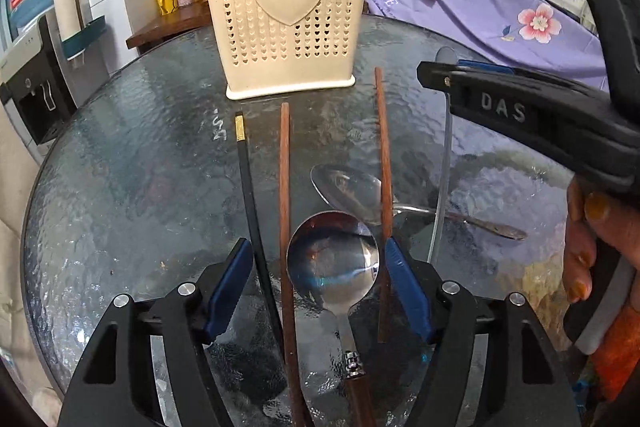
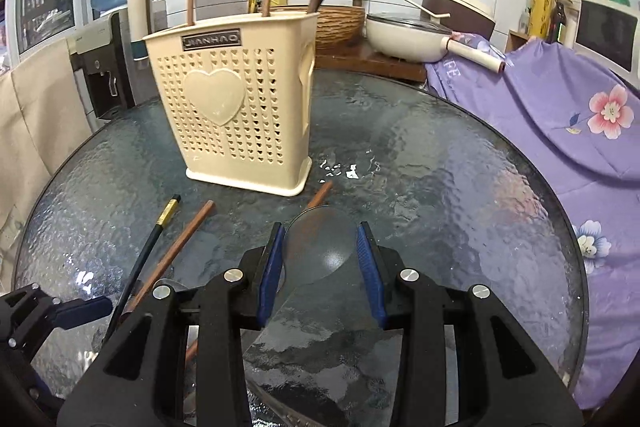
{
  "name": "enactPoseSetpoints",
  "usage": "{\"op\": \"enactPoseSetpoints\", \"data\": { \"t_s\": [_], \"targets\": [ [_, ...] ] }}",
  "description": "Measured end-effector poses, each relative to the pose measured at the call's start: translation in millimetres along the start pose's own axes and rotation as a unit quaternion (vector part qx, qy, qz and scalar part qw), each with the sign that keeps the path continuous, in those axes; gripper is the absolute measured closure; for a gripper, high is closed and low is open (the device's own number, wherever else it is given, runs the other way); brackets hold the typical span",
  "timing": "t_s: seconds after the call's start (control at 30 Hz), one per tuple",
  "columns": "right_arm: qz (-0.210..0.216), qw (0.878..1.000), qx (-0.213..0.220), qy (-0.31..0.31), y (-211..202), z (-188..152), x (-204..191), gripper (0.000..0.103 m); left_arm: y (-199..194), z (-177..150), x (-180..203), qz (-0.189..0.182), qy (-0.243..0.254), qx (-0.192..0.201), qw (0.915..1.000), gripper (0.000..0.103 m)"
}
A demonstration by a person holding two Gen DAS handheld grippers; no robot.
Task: Organize utensils
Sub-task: 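Lower the left gripper onto a silver spoon and close on it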
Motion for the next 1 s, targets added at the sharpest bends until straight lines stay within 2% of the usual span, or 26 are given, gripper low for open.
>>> {"op": "enactPoseSetpoints", "data": {
  "t_s": [0.2,0.3,0.47,0.57,0.7,0.83,0.87,0.9,1.0],
  "targets": [
    [0.005,1.0,0.005,-0.003,-7,1,-3,0.066,1,2,5,0.008,0.008,0.0,0.9999,0.043],
    [0.008,1.0,0.006,-0.004,-9,0,-3,0.066,-2,2,8,0.003,0.012,0.003,0.9999,0.058],
    [0.012,1.0,0.011,-0.003,-12,2,-3,0.066,-3,2,7,0.001,0.005,0.0,1.0,0.06],
    [0.013,1.0,0.015,-0.002,-15,2,-1,0.066,-8,6,4,0.001,0.004,0.006,1.0,0.077],
    [0.017,1.0,0.025,-0.005,-21,6,-1,0.066,-16,15,-3,-0.002,-0.001,0.019,0.9998,0.077],
    [0.017,0.999,0.027,-0.009,-22,7,-2,0.066,-17,15,-11,-0.005,-0.006,0.012,0.9999,0.076],
    [0.016,0.999,0.027,-0.009,-22,7,-2,0.066,-18,15,-12,-0.008,-0.014,0.014,0.9998,0.064],
    [0.015,0.999,0.027,-0.01,-22,7,-1,0.066,-20,15,-13,-0.006,-0.019,0.018,0.9996,0.048],
    [0.015,1.0,0.025,-0.009,-22,6,0,0.066,-20,13,-9,-0.003,-0.009,0.023,0.9997,0.045]
  ]
}}
Point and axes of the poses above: each gripper's, at about its wrist camera, not at the fingertips, and y roughly the way its jaws point, x to its right, z to its top, the point moved 4 cm from there along y, roughly the way its jaws point, and after that the axes turned 8 degrees about x, right-handed, at the moved point
